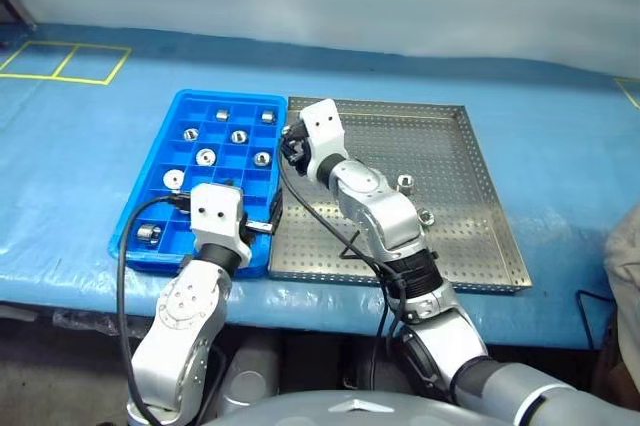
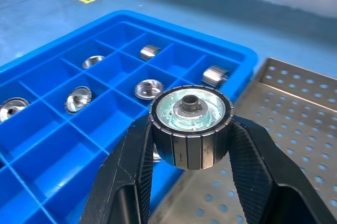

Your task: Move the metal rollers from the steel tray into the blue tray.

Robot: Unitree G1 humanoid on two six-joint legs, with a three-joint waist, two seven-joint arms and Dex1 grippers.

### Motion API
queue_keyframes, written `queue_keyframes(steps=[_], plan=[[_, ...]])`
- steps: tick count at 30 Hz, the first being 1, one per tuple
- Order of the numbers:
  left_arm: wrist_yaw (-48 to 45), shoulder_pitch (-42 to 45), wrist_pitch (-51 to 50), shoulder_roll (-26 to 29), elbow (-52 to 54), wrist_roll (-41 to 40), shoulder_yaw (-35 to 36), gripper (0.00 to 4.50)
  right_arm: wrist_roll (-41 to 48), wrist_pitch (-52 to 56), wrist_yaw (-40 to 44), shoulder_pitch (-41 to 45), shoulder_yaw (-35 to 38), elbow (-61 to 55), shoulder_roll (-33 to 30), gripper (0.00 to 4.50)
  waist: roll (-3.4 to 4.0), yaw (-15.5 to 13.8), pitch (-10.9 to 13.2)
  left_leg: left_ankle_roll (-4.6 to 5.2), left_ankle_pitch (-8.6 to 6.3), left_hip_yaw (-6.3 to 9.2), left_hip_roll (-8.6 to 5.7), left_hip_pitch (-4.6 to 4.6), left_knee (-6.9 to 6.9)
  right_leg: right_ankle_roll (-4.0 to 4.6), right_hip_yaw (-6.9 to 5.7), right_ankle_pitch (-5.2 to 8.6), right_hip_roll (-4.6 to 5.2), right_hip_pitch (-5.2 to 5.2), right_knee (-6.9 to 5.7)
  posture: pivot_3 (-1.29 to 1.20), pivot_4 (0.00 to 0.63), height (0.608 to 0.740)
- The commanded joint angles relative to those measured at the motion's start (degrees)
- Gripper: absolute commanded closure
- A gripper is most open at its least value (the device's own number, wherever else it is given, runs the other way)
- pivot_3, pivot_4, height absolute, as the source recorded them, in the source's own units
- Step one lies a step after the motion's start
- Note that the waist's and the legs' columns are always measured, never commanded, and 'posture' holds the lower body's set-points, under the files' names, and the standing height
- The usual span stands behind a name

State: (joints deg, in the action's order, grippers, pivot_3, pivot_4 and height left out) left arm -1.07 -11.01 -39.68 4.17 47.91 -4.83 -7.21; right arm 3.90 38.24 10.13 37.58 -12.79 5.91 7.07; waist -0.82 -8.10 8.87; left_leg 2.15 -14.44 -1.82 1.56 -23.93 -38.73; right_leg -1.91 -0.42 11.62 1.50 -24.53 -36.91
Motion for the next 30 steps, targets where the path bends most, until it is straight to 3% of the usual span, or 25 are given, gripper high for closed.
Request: queue_keyframes(steps=[1,10,18,19,25,26,30], plan=[[1.9,-1.3,0.9,-0.8,4.2,1.0,0.5,0.00,0.8,-3.1,1.8,2.1,-0.7,2.5,1.8,2.77,0.01,-1.1,0.0,-0.01,0.01,0.00,0.00,0.00,0.02,0.01,-0.01,0.01,0.00,0.00,0.01,0.52,0.150,0.740],[4.1,-3.5,1.7,-1.8,5.0,1.4,0.5,0.00,1.5,-6.4,4.3,4.1,-0.8,13.1,3.4,2.77,0.02,-6.9,0.0,-0.13,0.06,0.06,0.05,-0.04,0.10,0.25,-0.19,0.18,-0.01,-0.08,0.03,0.54,0.150,0.740],[3.4,-2.4,1.2,-1.5,4.4,1.5,0.1,0.00,2.4,-7.5,5.0,4.1,-0.2,17.0,4.4,2.77,0.01,-10.4,0.0,-0.22,0.09,0.01,0.05,0.00,0.38,0.24,-0.24,0.18,-0.02,-0.14,0.06,0.51,0.150,0.740],[3.2,-2.3,1.2,-1.5,4.3,1.4,0.1,0.00,2.7,-7.3,5.0,3.9,0.0,17.0,4.5,2.05,0.01,-10.8,0.0,-0.23,0.10,0.01,0.05,0.00,0.43,0.22,-0.25,0.17,-0.02,-0.15,0.08,0.51,0.150,0.740],[2.3,-0.5,0.6,-1.2,3.3,0.8,0.1,0.00,2.9,-6.7,3.1,2.9,0.9,13.9,3.4,0.22,0.03,-12.3,0.0,-0.33,0.10,0.05,0.04,0.00,0.58,0.22,-0.35,0.17,-0.04,-0.19,0.09,0.46,0.150,0.740],[2.0,-0.1,0.5,-1.1,2.9,0.5,0.1,0.00,3.1,-6.3,2.8,2.6,1.2,12.5,3.2,0.03,0.03,-12.3,0.0,-0.36,0.10,0.05,0.05,-0.01,0.57,0.23,-0.38,0.18,-0.04,-0.20,0.09,0.44,0.150,0.740],[0.4,2.5,0.1,-0.7,1.2,-0.3,-0.2,0.00,3.3,-4.1,0.6,0.7,3.0,3.8,1.0,0.03,0.04,-11.9,0.0,-0.41,0.13,0.09,0.05,-0.11,0.56,0.26,-0.46,0.21,-0.04,-0.25,0.11,0.36,0.150,0.740]])
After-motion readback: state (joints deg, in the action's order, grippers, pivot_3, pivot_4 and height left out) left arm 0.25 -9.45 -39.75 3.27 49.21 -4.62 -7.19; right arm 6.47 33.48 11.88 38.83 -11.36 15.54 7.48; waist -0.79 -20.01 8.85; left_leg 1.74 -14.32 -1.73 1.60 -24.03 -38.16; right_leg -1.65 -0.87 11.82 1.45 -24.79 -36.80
